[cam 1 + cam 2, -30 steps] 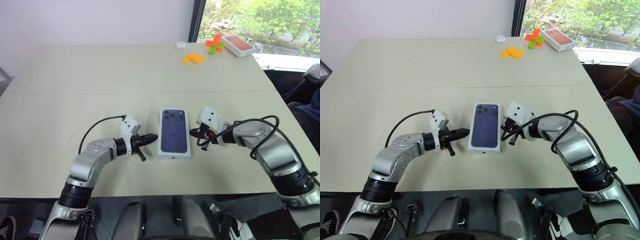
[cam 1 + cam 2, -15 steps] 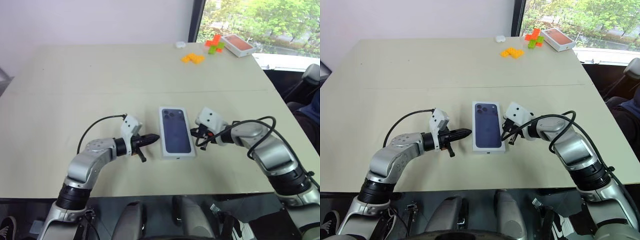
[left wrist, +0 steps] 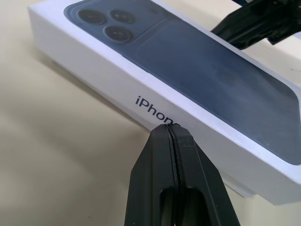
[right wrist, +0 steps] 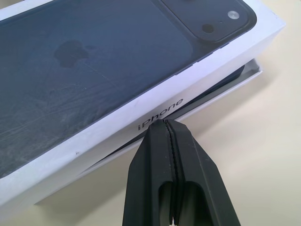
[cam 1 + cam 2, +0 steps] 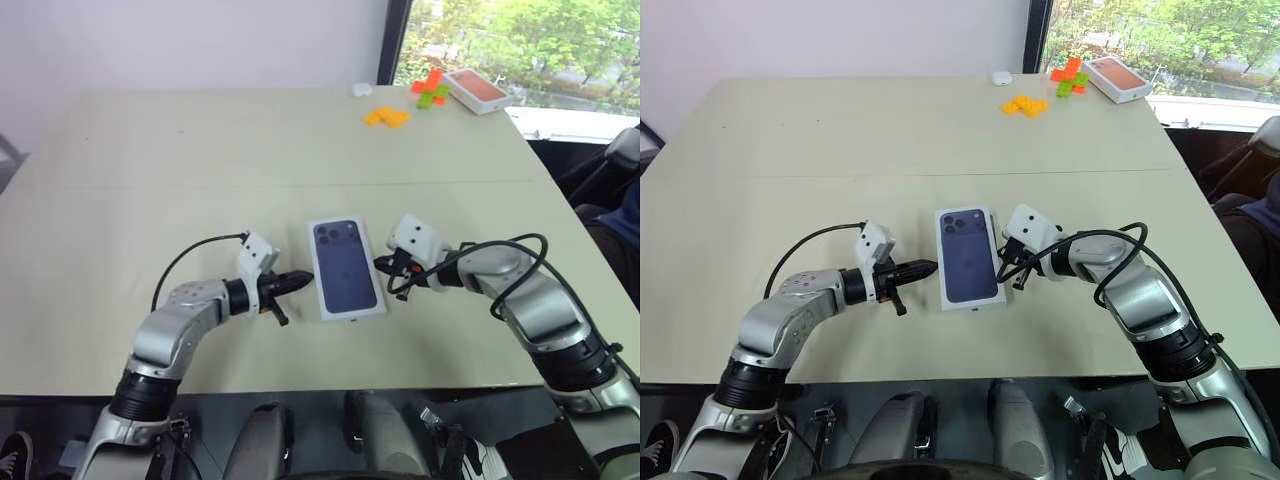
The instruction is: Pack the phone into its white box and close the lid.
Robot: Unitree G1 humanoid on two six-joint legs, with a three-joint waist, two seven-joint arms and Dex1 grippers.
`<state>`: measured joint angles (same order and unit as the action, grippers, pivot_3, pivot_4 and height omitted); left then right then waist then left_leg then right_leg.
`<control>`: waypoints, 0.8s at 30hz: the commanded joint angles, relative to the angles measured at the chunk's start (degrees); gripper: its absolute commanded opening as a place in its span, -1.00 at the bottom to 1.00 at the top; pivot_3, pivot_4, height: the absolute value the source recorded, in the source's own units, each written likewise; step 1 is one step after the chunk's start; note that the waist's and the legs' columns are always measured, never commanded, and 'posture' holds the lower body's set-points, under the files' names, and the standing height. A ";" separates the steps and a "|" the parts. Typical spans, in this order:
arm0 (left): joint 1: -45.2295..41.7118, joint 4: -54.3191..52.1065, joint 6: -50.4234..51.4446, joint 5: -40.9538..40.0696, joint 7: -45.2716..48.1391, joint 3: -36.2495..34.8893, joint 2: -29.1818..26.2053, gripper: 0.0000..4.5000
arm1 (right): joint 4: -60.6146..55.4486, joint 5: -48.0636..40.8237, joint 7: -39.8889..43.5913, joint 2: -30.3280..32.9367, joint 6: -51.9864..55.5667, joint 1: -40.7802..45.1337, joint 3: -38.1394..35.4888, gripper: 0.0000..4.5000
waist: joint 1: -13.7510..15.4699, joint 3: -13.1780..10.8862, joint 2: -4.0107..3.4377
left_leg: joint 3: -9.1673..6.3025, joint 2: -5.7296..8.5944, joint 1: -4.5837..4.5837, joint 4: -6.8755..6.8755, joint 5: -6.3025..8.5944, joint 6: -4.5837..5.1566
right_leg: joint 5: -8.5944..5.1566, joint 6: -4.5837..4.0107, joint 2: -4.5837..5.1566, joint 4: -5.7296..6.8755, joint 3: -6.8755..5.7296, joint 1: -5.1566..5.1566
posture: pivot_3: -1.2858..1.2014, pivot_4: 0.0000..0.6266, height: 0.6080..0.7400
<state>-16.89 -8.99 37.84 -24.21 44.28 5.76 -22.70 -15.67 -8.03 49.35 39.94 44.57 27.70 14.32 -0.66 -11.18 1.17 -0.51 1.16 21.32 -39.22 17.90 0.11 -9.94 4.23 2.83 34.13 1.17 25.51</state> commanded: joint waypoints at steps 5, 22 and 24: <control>-2.93 0.55 -2.41 0.16 -0.53 0.24 1.16 -1.00 | -1.86 0.15 -0.32 -0.17 -1.17 1.20 -0.12 -0.99 | 0.01 0.00 0.00 | 0.00 0.00 0.00 0.00 0.00 0.00 | 0.00 0.00 0.00 0.01 0.00 0.00 | 0.03 -0.52 1.00; -2.15 1.22 -2.78 1.18 -1.31 0.34 1.24 -1.00 | -1.68 0.41 -0.11 0.70 -1.07 0.89 -0.45 -0.99 | 0.00 0.00 0.00 | 0.00 0.00 0.00 0.00 0.00 0.00 | 0.01 0.01 0.01 0.01 0.00 0.00 | 0.03 -0.52 1.00; -2.18 1.36 -3.76 1.63 -1.05 0.78 1.28 -1.00 | -1.60 0.47 -0.05 0.87 -1.05 0.99 -0.52 -0.99 | -0.02 0.00 0.00 | 0.00 0.00 0.00 0.00 0.00 0.00 | 0.01 0.01 0.01 0.00 0.00 0.00 | 0.03 -0.52 1.00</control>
<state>-18.22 -6.82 35.55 -22.91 43.18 6.05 -21.78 -15.63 -7.51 49.00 40.15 44.57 27.70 14.33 -0.68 -11.18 1.17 -0.51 1.16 21.32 -39.23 17.90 0.11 -9.93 4.24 2.84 34.14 1.17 25.51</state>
